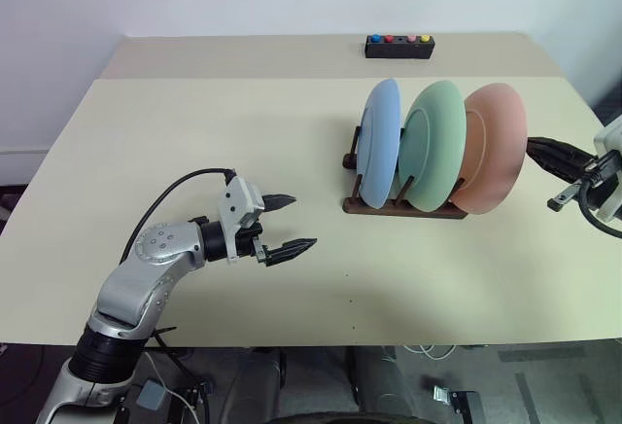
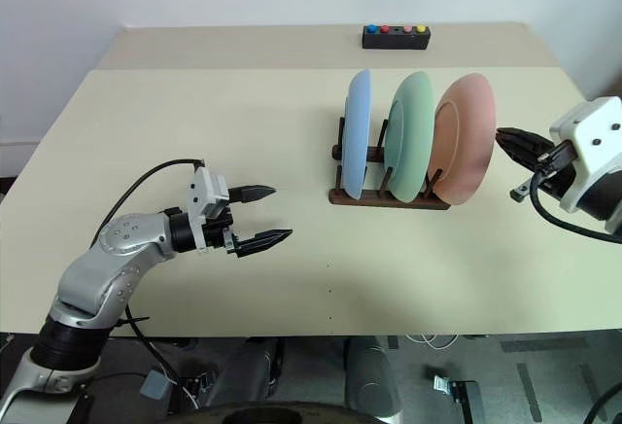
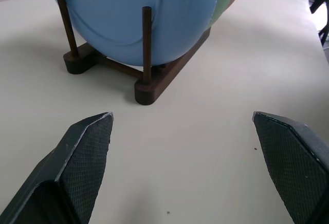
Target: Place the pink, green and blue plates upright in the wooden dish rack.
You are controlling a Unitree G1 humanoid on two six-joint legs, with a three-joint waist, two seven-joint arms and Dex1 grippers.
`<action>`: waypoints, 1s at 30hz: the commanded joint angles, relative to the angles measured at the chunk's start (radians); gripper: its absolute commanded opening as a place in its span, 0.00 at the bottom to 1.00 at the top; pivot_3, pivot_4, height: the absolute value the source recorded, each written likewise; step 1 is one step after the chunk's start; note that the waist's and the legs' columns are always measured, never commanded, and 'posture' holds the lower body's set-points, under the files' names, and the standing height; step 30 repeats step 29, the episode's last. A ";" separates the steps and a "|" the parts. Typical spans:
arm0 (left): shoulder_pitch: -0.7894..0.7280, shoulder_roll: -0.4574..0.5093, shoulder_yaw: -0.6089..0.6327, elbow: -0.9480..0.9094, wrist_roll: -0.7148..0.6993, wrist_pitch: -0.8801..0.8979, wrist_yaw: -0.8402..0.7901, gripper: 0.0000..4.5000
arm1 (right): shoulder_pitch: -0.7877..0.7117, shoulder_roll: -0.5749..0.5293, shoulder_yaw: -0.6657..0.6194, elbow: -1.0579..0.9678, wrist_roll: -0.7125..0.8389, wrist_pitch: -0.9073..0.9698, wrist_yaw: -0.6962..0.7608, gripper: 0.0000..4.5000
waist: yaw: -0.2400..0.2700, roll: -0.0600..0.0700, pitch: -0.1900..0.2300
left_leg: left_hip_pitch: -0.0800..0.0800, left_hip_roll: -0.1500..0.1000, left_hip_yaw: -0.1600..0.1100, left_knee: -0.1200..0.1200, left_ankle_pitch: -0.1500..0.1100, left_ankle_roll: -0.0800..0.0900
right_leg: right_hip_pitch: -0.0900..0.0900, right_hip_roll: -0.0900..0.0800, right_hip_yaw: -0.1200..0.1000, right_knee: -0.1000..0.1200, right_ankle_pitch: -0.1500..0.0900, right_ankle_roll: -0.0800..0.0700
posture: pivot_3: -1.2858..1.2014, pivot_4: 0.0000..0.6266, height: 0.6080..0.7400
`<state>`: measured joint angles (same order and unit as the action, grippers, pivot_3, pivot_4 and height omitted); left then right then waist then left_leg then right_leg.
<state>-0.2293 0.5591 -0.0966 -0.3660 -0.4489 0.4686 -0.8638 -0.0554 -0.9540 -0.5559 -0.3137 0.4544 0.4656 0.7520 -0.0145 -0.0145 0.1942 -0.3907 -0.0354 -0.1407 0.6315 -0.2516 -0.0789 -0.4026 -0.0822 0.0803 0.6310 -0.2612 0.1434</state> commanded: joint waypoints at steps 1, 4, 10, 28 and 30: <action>0.002 -0.004 0.015 -0.025 0.010 -0.033 0.015 1.00 | -0.001 -0.022 -0.053 0.044 -0.034 -0.030 -0.004 0.02 | 0.000 0.000 0.000 | 0.000 0.000 0.000 0.000 0.000 0.000 | 0.000 0.000 0.000 0.000 0.000 0.000 | 0.52 0.24 1.00; -0.005 -0.004 0.052 0.015 0.024 -0.054 0.041 1.00 | 0.030 -0.030 -0.103 0.104 -0.043 -0.059 0.038 0.02 | 0.003 0.000 0.000 | 0.000 0.000 0.000 0.000 0.000 0.000 | 0.000 0.000 0.000 0.000 0.000 0.000 | 0.52 0.24 1.00; 0.010 0.030 0.121 0.105 0.062 -0.110 0.062 1.00 | 0.164 -0.004 -0.192 0.188 0.020 -0.093 0.223 0.02 | 0.001 0.000 0.000 | 0.000 0.000 0.000 -0.001 0.000 0.000 | 0.000 0.000 0.000 0.000 0.000 0.000 | 0.52 0.24 1.00; 0.168 0.109 0.248 0.168 0.084 -0.170 0.061 1.00 | 0.259 0.123 -0.099 0.191 0.077 -0.129 0.298 0.02 | 0.000 0.001 -0.001 | 0.004 0.000 0.000 0.000 0.000 0.000 | 0.004 0.000 0.000 0.000 0.000 0.000 | 0.52 0.24 1.00; 0.170 0.109 0.249 0.165 0.082 -0.170 0.061 1.00 | 0.259 0.126 -0.098 0.190 0.078 -0.132 0.296 0.02 | 0.000 0.001 -0.001 | 0.004 0.000 0.000 0.000 0.000 0.000 | 0.004 0.000 0.000 0.000 0.000 0.000 | 0.52 0.24 1.00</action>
